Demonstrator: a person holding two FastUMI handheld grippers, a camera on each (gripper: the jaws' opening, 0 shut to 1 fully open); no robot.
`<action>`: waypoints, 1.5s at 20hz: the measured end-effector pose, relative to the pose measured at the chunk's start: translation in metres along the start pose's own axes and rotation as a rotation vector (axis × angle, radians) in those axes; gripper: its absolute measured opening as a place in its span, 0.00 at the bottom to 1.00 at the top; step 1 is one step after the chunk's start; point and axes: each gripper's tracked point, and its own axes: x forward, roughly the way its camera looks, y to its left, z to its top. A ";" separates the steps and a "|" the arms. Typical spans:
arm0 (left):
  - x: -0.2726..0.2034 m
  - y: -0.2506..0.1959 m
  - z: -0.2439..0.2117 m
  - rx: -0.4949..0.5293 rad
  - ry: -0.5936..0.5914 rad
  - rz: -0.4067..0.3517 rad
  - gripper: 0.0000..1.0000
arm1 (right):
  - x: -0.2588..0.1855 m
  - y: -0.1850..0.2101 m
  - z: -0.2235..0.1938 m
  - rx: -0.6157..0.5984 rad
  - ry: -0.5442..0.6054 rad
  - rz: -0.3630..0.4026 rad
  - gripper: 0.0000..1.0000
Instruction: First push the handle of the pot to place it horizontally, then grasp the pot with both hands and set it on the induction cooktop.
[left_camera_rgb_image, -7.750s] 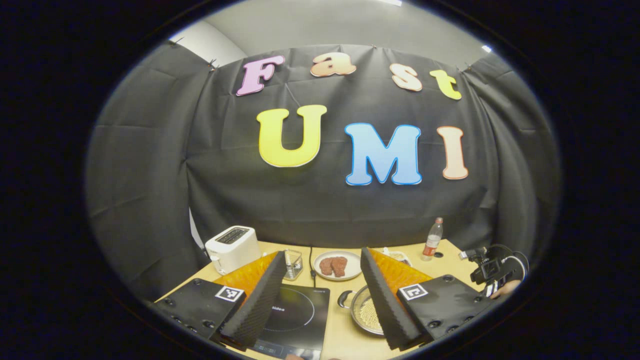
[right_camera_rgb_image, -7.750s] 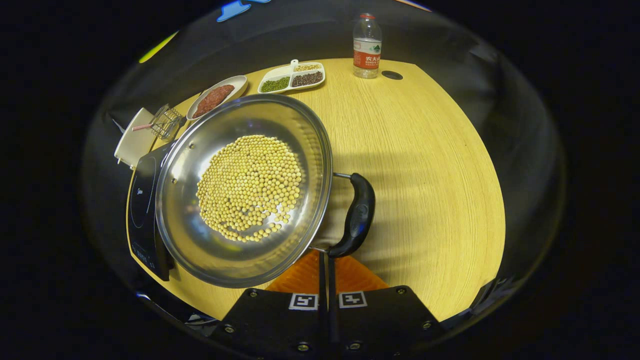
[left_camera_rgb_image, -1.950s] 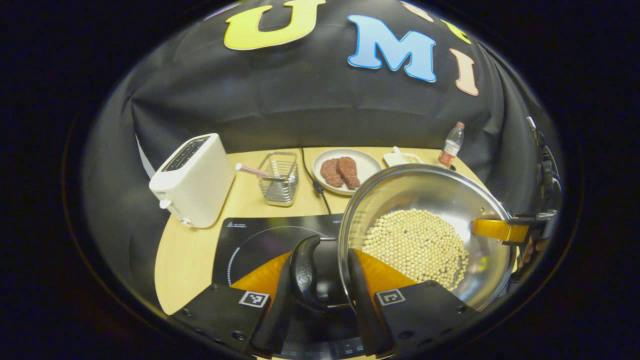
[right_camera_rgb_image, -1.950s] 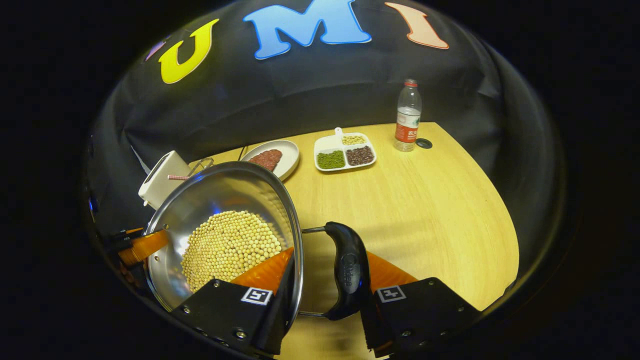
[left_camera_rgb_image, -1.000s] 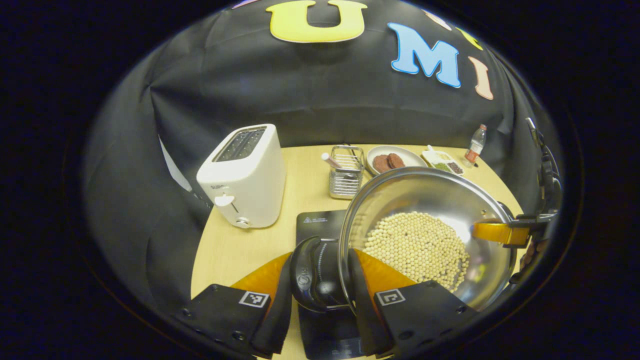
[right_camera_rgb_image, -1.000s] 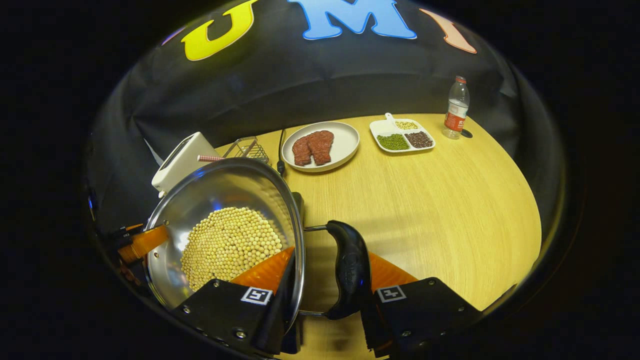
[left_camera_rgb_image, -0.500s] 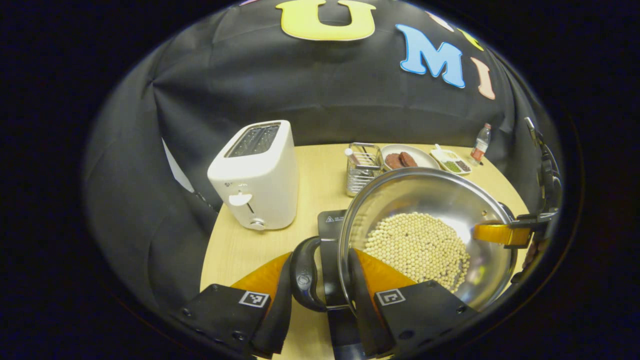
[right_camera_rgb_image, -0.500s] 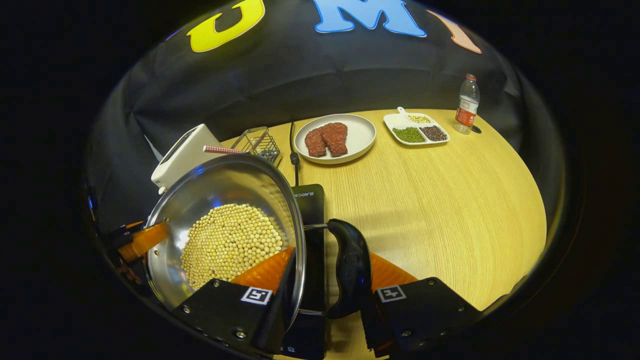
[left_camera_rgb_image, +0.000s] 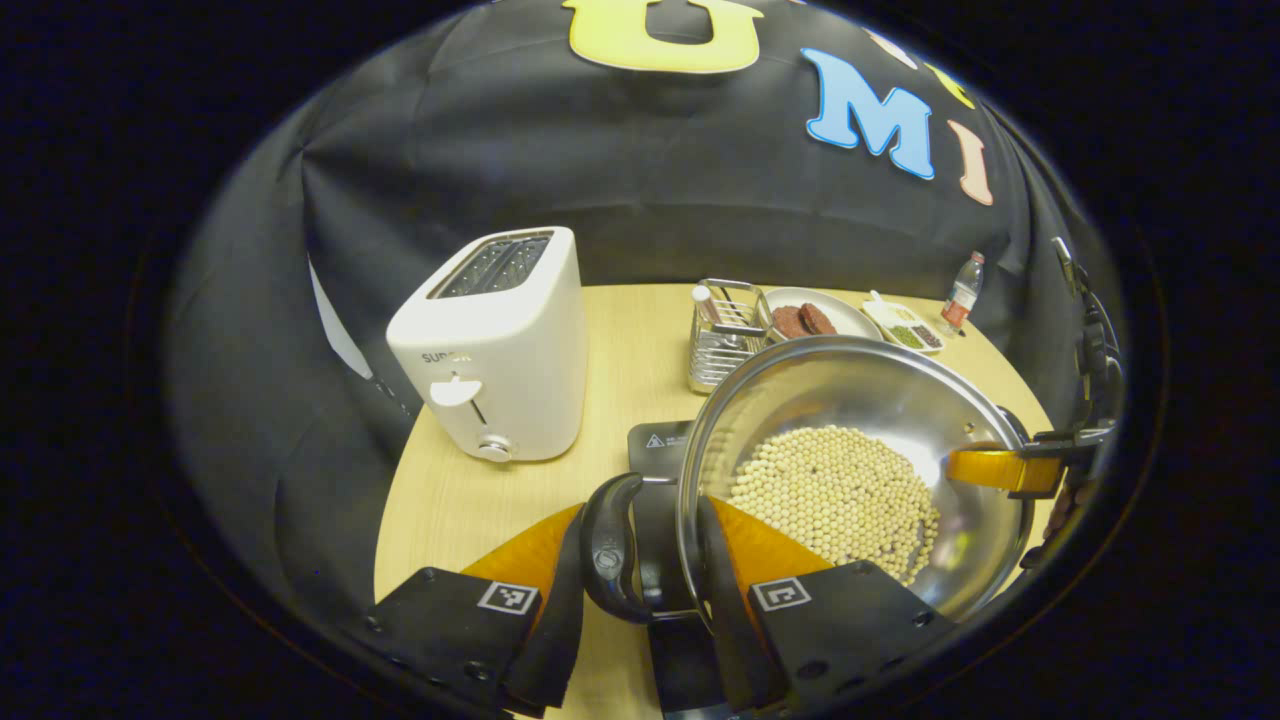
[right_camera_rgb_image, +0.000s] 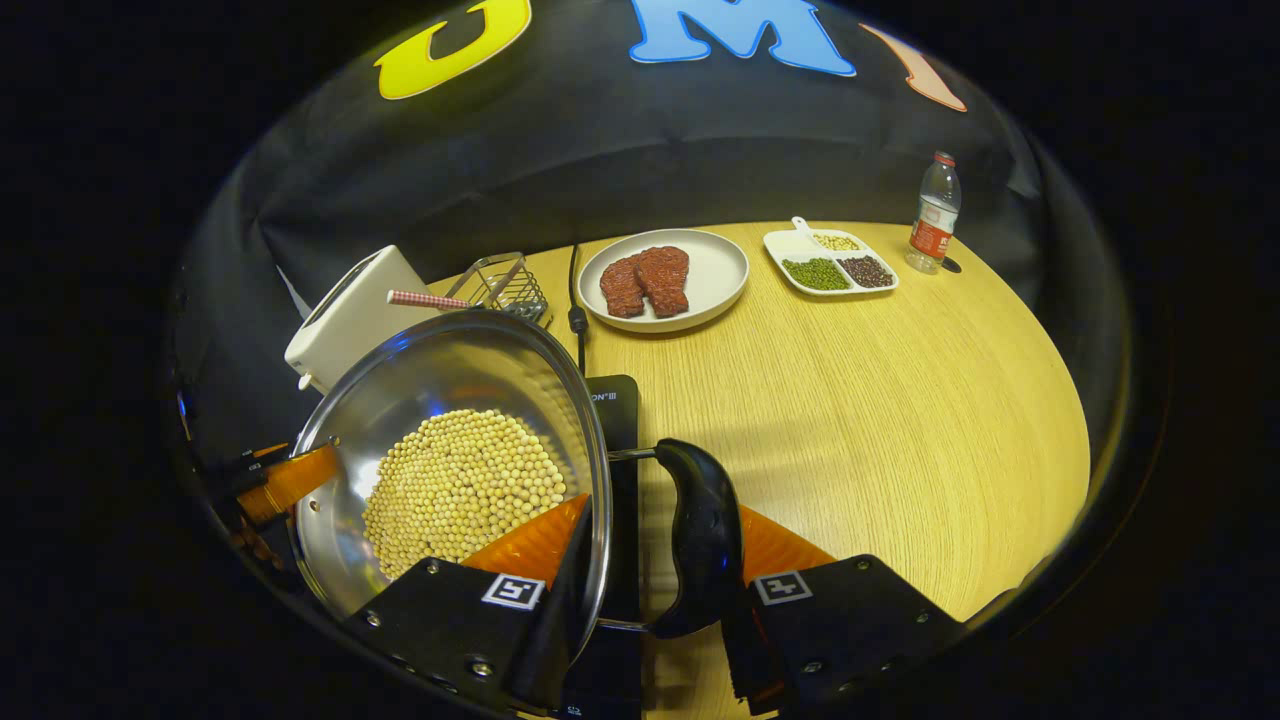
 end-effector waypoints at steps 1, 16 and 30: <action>0.002 0.000 -0.003 0.001 0.005 -0.002 0.64 | 0.000 -0.001 -0.002 0.001 0.001 -0.005 0.61; -0.006 0.006 -0.005 -0.050 -0.082 -0.020 0.69 | -0.005 -0.009 0.009 -0.003 -0.120 -0.008 0.58; -0.235 -0.082 0.135 -0.210 -0.588 0.186 0.95 | -0.217 -0.088 0.150 -0.062 -0.599 0.057 0.95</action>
